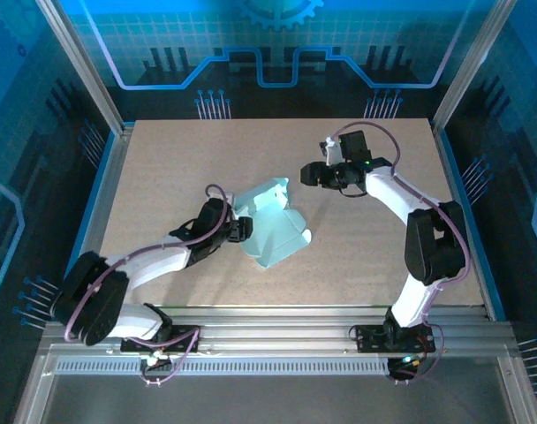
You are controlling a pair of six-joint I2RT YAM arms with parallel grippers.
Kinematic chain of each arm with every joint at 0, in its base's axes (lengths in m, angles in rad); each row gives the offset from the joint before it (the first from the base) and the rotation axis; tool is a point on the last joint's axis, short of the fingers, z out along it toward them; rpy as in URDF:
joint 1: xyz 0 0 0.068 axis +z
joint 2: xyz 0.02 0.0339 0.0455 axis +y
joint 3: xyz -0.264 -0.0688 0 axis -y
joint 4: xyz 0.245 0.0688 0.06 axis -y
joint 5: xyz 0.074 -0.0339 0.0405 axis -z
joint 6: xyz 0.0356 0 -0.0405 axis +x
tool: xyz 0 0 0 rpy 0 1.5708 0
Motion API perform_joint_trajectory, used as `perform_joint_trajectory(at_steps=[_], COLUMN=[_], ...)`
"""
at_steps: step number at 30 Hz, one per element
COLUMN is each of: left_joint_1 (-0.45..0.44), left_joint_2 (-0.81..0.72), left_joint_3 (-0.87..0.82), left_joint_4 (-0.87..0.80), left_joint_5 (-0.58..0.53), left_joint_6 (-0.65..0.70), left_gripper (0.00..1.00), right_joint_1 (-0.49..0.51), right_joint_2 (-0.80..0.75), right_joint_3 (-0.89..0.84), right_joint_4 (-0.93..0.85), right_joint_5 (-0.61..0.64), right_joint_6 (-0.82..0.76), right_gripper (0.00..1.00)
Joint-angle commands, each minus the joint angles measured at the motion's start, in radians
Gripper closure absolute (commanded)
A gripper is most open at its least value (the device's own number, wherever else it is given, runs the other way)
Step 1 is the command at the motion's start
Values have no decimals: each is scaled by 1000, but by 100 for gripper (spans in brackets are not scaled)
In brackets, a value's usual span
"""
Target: Fold the paper box
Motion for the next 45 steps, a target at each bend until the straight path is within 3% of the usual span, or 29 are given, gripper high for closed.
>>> perform_joint_trajectory(at_steps=[1, 8, 18, 25, 30, 35, 40, 45], left_joint_1=[-1, -1, 11, 20, 22, 50, 88, 95], left_joint_2=[59, 142, 207, 232, 226, 199, 164, 172], left_joint_3=[50, 75, 111, 140, 142, 129, 87, 118], left_joint_4=[85, 108, 87, 40, 36, 65, 203, 225], left_joint_5=[-17, -14, -32, -30, -9, 95, 306, 378], left_joint_6=[22, -1, -58, -30, -22, -35, -32, -46], left_gripper=[28, 48, 65, 76, 91, 96, 96, 95], right_joint_1=[-16, -35, -36, -39, -39, -56, -88, -83], right_joint_2=[-7, -34, -62, -75, -83, -113, -124, -82], right_joint_3=[-5, -18, -24, -20, -19, -41, -85, -105], right_joint_4=[-3, -16, -31, -45, -46, -13, 45, 108], right_joint_5=[-23, -24, -20, -17, -20, -62, -149, -260], right_joint_6=[-25, -38, -50, -58, -57, -26, 46, 95], right_gripper=[38, 38, 38, 38, 38, 38, 39, 39])
